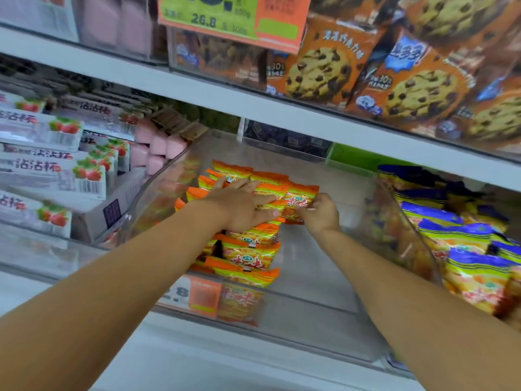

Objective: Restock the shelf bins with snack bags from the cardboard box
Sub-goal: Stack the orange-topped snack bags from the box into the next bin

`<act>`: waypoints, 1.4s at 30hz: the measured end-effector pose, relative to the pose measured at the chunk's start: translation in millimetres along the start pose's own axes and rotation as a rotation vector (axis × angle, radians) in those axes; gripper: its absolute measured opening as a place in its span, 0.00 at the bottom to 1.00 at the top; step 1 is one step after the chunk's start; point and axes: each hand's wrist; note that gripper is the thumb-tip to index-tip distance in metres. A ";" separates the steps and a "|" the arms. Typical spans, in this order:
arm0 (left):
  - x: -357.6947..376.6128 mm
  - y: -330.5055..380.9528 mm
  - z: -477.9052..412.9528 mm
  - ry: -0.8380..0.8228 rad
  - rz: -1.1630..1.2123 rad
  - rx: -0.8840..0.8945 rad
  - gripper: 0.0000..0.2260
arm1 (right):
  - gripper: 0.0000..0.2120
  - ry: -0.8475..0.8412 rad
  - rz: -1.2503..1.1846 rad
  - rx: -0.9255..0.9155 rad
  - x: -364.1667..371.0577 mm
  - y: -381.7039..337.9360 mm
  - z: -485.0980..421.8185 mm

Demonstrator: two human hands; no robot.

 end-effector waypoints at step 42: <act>17.8 179.6 154.3 0.347 0.518 -0.120 0.05 | 0.06 -0.073 0.173 -0.672 -177.1 33.7 208.2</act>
Point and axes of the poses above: each hand's wrist, its own z-axis away from the middle knuckle, its own x-axis out of the palm, y = z × x, and after that the axes turned 3 degrees about x, right-handed
